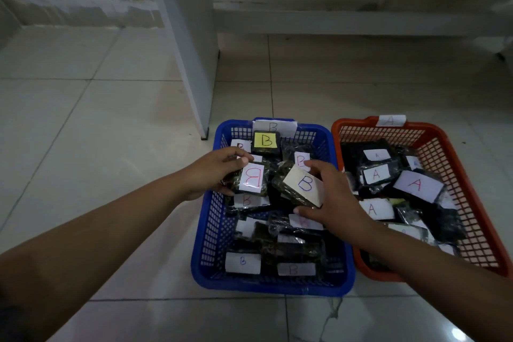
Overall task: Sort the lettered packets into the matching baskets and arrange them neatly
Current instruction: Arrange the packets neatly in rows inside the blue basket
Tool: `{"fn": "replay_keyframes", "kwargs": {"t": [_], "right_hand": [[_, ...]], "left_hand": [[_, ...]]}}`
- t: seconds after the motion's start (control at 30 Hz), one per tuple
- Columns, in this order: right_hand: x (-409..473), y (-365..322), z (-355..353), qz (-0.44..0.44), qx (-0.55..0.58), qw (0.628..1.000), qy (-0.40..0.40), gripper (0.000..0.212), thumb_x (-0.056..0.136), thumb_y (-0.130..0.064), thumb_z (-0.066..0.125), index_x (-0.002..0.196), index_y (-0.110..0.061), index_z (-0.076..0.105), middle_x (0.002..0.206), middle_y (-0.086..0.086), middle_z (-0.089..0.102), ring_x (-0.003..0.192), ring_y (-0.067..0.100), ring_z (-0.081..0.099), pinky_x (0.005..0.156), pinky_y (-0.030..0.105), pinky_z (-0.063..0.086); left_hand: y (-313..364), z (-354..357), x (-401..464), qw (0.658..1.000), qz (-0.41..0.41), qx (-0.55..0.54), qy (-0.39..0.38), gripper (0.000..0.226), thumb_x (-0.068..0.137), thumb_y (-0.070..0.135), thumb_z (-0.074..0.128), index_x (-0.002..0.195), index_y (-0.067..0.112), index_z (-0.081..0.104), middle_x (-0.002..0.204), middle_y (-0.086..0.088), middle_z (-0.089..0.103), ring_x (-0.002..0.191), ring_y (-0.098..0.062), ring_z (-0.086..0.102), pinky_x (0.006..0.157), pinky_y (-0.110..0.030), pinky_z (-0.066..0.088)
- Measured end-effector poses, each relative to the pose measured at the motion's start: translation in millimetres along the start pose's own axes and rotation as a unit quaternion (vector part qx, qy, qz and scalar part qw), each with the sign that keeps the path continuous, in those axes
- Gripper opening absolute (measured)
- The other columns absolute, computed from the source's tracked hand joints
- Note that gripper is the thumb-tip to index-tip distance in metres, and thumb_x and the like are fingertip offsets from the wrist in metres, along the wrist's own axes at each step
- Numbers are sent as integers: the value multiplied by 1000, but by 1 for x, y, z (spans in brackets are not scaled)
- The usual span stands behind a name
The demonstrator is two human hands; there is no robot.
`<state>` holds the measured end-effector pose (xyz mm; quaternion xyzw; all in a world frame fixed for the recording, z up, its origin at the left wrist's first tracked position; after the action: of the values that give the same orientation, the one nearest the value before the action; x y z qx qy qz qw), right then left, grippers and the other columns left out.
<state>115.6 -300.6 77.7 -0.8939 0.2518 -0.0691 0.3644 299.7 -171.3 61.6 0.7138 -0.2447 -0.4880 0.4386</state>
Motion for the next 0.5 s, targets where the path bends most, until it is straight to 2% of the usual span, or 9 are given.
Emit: {"fn": "replay_keyframes", "kwargs": {"t": [0.1,0.13,0.27,0.37,0.5], "right_hand": [[2,2,0,-1,11,1000,27,88,64,-24,84,135,-18,34,130,-2,38,115,3,34,93,13,26],[4,5,1,2,1,1000,29,86,66,-26,83,136,-18,34,130,-1,37,115,4,35,92,13,27],[16,17,-14,42,-30,997,50,82,72,-33,77,139,-19,31,129,6,37,116,20,42,98,33,37],[41,21,-41,34,-124,989,66,74,75,-34,73,138,-22,36,132,5,44,119,26,37,93,37,30],[75,16,-51,-1,-180,983,22,59,78,-23,69,131,-30,46,135,-1,48,126,24,29,100,37,18]], "left_hand": [[0,7,1,999,-17,-27,-7,23,92,28,57,113,21,61,117,-4,60,105,-23,59,61,-28,55],[1,10,1,999,-19,-33,-13,25,90,25,59,114,19,60,116,-6,60,104,-24,60,61,-30,56],[4,13,2,999,-16,-25,-23,30,88,14,63,117,19,59,111,-7,62,96,-24,64,65,-31,57],[6,9,7,1000,6,7,10,32,87,15,63,117,20,55,109,-5,65,92,-20,64,69,-30,56],[13,3,19,998,23,13,59,25,86,18,64,110,19,57,107,-3,68,93,-19,67,81,-34,55]]}}
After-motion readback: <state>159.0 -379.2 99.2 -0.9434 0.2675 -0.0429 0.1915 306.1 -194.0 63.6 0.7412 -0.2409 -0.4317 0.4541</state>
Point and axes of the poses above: each hand's wrist, its own x-axis towards the middle knuckle, its own z-axis out of the palm, y = z × x, the point moved 6 cm from there along x, towards the middle knuckle
